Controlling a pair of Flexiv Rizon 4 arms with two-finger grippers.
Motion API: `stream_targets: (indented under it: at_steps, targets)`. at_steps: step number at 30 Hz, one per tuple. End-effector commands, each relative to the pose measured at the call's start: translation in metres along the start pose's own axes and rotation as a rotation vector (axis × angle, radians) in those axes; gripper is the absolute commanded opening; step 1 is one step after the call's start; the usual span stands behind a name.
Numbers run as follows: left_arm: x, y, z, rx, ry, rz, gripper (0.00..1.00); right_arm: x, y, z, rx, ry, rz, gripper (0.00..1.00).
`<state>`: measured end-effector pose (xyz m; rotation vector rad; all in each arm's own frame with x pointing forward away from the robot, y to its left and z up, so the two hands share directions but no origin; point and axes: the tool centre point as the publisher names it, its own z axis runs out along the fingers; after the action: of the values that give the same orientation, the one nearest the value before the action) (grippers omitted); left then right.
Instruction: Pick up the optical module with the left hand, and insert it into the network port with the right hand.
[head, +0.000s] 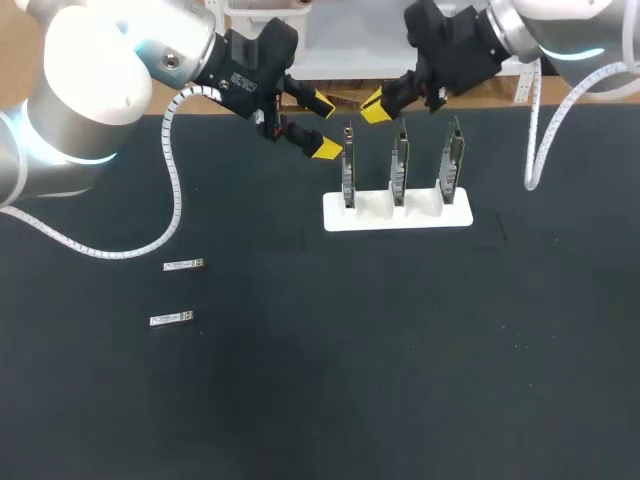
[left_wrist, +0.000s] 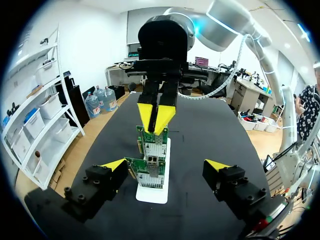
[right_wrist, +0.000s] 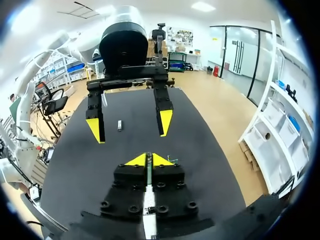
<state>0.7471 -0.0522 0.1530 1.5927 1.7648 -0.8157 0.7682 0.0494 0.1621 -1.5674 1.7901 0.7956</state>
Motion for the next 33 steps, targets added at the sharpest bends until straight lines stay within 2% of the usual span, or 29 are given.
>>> stream_targets:
  at_steps: [1, 15, 33]
  targets:
    - [-0.001, -0.001, 0.0, -0.003, 0.007, -0.004, 1.0, -0.002, -0.005, 0.006, -0.007, 0.003, -0.008, 0.0]
    - [-0.001, -0.001, 0.0, -0.003, 0.007, -0.004, 1.0, -0.008, -0.007, 0.023, -0.035, 0.005, -0.016, 0.0]
    - [-0.001, -0.001, 0.0, -0.003, 0.007, -0.004, 1.0, -0.01, -0.001, 0.029, -0.055, 0.012, -0.023, 0.0]
